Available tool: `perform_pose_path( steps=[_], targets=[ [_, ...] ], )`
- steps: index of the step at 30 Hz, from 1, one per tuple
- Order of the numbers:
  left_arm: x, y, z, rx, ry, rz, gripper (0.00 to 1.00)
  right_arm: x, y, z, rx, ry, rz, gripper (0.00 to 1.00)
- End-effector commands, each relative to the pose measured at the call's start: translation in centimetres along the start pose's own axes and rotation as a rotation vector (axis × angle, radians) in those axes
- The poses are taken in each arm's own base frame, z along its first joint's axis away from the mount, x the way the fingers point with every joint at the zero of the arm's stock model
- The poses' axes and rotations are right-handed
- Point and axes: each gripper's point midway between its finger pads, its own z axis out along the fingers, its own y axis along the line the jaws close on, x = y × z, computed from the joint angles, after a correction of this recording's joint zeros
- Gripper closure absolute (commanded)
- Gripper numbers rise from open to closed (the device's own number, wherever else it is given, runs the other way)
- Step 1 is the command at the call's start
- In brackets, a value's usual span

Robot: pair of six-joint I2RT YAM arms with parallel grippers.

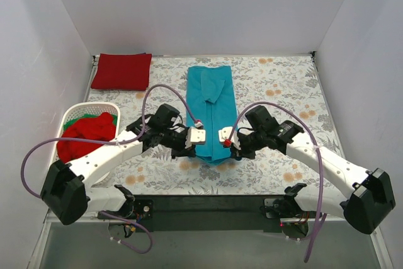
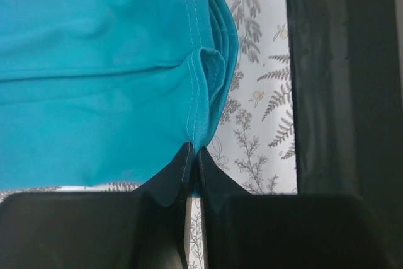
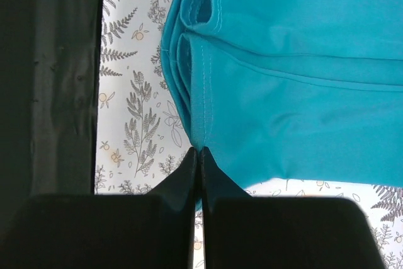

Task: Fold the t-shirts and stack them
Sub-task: Fold the tshirt

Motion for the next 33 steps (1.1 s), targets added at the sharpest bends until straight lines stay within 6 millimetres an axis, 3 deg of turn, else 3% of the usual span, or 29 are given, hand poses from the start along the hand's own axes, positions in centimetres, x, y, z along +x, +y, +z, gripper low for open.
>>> perform_pose_path(
  steps=[1, 5, 9, 12, 17, 25, 26, 28, 33],
  targets=[
    [-1.4, -1.8, -1.8, 0.039, -0.017, -0.029, 1.0, -1.6, 0.6, -1.3, -0.015, -0.026, 0.03, 0.99],
    [0.0, 0.6, -2.0, 0.011, 0.002, -0.077, 1.0, -2.0, -1.2, -1.7, -0.015, -0.019, 0.001, 0.99],
    [-1.5, 4.5, -2.3, -0.033, -0.036, -0.081, 1.0, -1.2, -4.4, -2.3, 0.006, -0.015, 0.0, 0.99],
    [-1.1, 6.9, -2.0, -0.041, -0.027, -0.092, 1.0, -1.4, -7.0, -2.6, 0.016, -0.024, -0.009, 0.99],
    [-1.1, 10.9, -1.9, -0.075, -0.013, -0.088, 1.0, -0.6, -10.2, -2.0, -0.004, -0.024, -0.003, 0.99],
    [1.2, 17.1, -1.4, -0.096, 0.019, -0.132, 1.0, 0.5, -15.3, -1.2, -0.006, -0.02, 0.007, 0.99],
    [0.5, 18.3, -1.9, -0.112, 0.007, -0.119, 1.0, 0.3, -16.2, -1.5, 0.007, -0.025, 0.0, 0.99],
    [1.6, 19.5, -1.5, -0.104, 0.021, -0.138, 1.0, 1.0, -17.1, -1.0, -0.007, -0.02, 0.007, 0.99],
    [1.6, 22.5, -1.6, -0.114, 0.021, -0.129, 1.0, 1.5, -20.4, -0.7, 0.001, -0.018, 0.009, 0.99]
  ],
)
